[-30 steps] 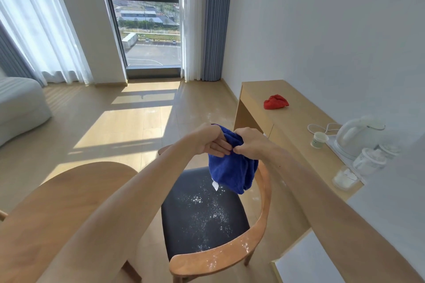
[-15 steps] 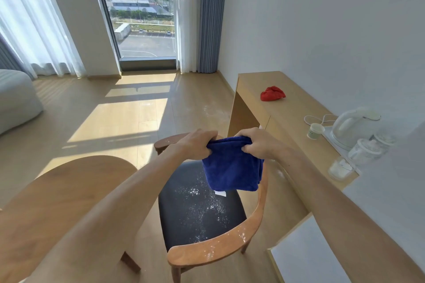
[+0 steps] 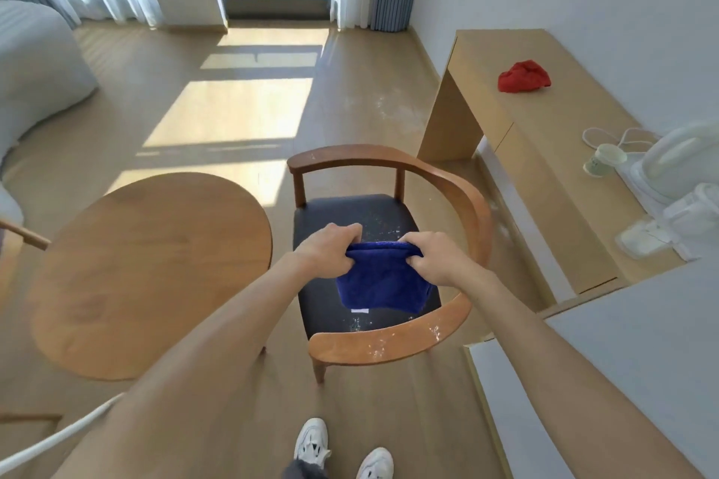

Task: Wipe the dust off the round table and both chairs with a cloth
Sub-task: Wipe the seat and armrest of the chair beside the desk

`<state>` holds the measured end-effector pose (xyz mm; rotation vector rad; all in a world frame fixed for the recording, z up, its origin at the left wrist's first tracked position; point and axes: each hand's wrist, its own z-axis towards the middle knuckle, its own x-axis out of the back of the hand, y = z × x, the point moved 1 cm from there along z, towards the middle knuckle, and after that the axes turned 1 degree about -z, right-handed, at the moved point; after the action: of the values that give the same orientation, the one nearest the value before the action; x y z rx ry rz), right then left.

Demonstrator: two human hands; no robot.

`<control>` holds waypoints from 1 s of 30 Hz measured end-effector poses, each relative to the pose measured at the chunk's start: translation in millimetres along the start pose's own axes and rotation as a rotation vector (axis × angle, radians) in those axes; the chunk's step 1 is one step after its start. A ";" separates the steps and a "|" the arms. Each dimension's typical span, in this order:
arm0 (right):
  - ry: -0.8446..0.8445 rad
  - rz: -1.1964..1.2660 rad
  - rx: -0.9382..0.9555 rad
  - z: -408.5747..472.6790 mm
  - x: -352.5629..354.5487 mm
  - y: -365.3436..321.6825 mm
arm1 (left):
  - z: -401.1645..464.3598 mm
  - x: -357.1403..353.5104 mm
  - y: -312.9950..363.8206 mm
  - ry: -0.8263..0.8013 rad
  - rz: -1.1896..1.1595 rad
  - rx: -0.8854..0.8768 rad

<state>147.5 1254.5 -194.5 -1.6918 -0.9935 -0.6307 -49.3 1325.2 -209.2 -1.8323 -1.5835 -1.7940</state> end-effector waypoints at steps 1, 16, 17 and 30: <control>-0.003 0.006 -0.001 5.1 -13.9 -0.4 | -3.0 -8.7 -10.4 -0.002 -0.006 0.026; 0.176 -0.180 0.380 -19.5 -216.3 19.8 | -93.2 -167.7 -86.9 0.054 0.451 0.132; 0.190 -0.211 0.408 -30.3 -229.5 23.8 | -101.1 -185.0 -89.2 0.035 0.472 0.130; 0.193 -0.211 0.334 -49.0 -272.8 39.0 | -80.5 -214.2 -108.8 0.036 0.450 0.102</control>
<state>41.5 1118.2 -414.8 -1.2206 -1.0793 -0.7072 -124.7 1196.9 -414.3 -1.9041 -1.1085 -1.5049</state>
